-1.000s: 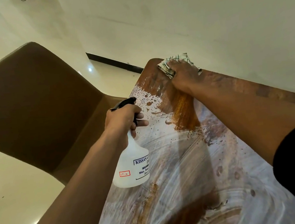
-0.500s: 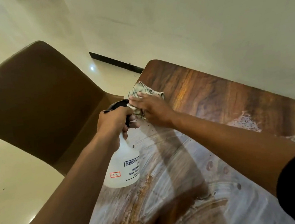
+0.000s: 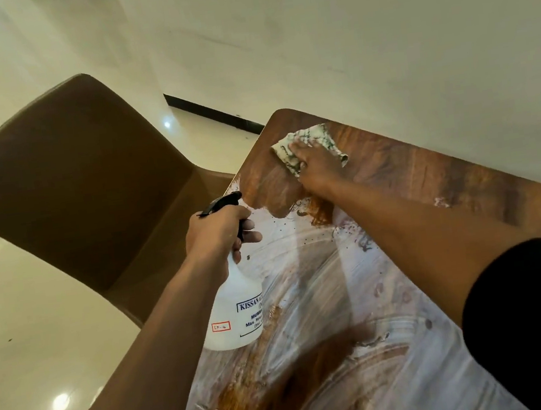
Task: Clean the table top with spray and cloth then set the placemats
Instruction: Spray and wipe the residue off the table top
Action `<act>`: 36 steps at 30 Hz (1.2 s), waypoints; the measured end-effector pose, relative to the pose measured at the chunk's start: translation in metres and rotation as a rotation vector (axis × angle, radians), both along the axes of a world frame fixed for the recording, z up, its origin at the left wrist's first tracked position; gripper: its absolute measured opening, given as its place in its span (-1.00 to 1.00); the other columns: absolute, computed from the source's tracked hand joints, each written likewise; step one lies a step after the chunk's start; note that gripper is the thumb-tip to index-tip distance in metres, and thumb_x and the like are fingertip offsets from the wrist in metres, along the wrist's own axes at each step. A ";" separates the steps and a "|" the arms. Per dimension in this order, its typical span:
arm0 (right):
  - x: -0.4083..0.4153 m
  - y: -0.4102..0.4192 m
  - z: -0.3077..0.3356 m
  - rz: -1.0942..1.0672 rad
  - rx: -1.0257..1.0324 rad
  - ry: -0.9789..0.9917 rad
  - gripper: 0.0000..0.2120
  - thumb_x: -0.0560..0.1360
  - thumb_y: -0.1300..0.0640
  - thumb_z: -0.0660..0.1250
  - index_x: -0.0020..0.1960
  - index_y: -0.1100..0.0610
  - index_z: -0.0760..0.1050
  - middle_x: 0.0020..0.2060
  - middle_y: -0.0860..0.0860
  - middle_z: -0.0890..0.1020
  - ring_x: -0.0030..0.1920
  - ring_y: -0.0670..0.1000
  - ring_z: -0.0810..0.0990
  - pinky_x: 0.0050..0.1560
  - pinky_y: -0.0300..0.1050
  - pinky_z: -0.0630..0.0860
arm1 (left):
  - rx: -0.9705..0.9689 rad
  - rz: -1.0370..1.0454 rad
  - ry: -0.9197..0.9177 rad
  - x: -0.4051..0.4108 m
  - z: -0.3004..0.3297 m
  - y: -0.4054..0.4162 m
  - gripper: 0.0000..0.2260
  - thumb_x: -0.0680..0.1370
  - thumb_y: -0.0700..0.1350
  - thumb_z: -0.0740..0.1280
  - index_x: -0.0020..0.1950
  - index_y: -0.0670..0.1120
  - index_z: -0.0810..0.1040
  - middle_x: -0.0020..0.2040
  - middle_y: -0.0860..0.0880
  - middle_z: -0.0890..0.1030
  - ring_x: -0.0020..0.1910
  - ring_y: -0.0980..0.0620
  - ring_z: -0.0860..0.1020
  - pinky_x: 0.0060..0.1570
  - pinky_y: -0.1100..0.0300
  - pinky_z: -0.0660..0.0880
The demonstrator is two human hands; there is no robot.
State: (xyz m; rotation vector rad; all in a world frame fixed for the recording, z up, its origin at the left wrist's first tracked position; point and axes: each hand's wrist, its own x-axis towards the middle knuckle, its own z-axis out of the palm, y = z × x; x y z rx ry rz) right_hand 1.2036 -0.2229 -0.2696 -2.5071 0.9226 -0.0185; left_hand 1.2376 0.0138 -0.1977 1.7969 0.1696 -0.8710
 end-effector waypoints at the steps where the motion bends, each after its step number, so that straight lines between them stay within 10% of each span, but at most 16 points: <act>1: 0.004 0.017 -0.001 0.035 0.013 -0.017 -0.42 0.65 0.21 0.22 0.61 -0.12 0.20 0.62 -0.08 0.18 0.62 0.10 0.09 0.57 0.13 0.05 | 0.008 0.006 -0.005 -0.001 0.000 0.003 -0.91 0.60 -0.18 0.46 -0.01 -0.20 0.63 -0.34 -0.06 0.68 -0.44 0.06 0.67 -0.59 0.28 0.33; 9: 0.000 0.115 -0.015 0.625 -0.085 -0.100 -0.43 0.64 0.23 0.18 0.61 -0.07 0.22 0.61 -0.14 0.19 0.63 -0.01 0.08 0.53 0.16 0.07 | 0.087 0.036 -0.062 -0.024 -0.002 0.035 -0.87 0.58 -0.21 0.43 -0.15 -0.21 0.63 -0.26 -0.18 0.68 -0.56 0.11 0.57 -0.46 0.21 0.29; 22: -0.073 -0.002 -0.007 0.010 0.016 -0.048 -0.44 0.66 0.26 0.16 0.61 -0.06 0.23 0.62 -0.15 0.15 0.64 0.01 0.04 0.58 0.09 0.02 | 0.116 0.119 -0.174 -0.055 -0.003 0.065 -0.90 0.61 -0.19 0.46 -0.06 -0.21 0.62 -0.29 -0.11 0.65 -0.50 0.08 0.59 -0.51 0.24 0.36; 26: -0.065 0.046 -0.007 0.095 -0.019 -0.059 -0.44 0.65 0.22 0.23 0.60 -0.07 0.25 0.62 -0.14 0.18 0.63 0.02 0.06 0.56 0.11 0.03 | 0.109 0.149 -0.193 -0.059 -0.001 0.081 -0.88 0.64 -0.19 0.44 0.13 -0.22 0.62 -0.17 -0.16 0.72 -0.37 -0.03 0.71 -0.56 0.27 0.39; 36: -0.063 0.181 -0.020 0.675 -0.039 -0.081 -0.41 0.66 0.23 0.18 0.60 -0.15 0.19 0.62 -0.17 0.13 0.63 -0.02 0.04 0.56 0.18 0.03 | 0.171 0.229 -0.139 -0.077 -0.006 0.122 -0.79 0.62 -0.17 0.45 -0.21 -0.15 0.57 -0.39 -0.05 0.58 -0.52 0.08 0.53 -0.49 0.21 0.34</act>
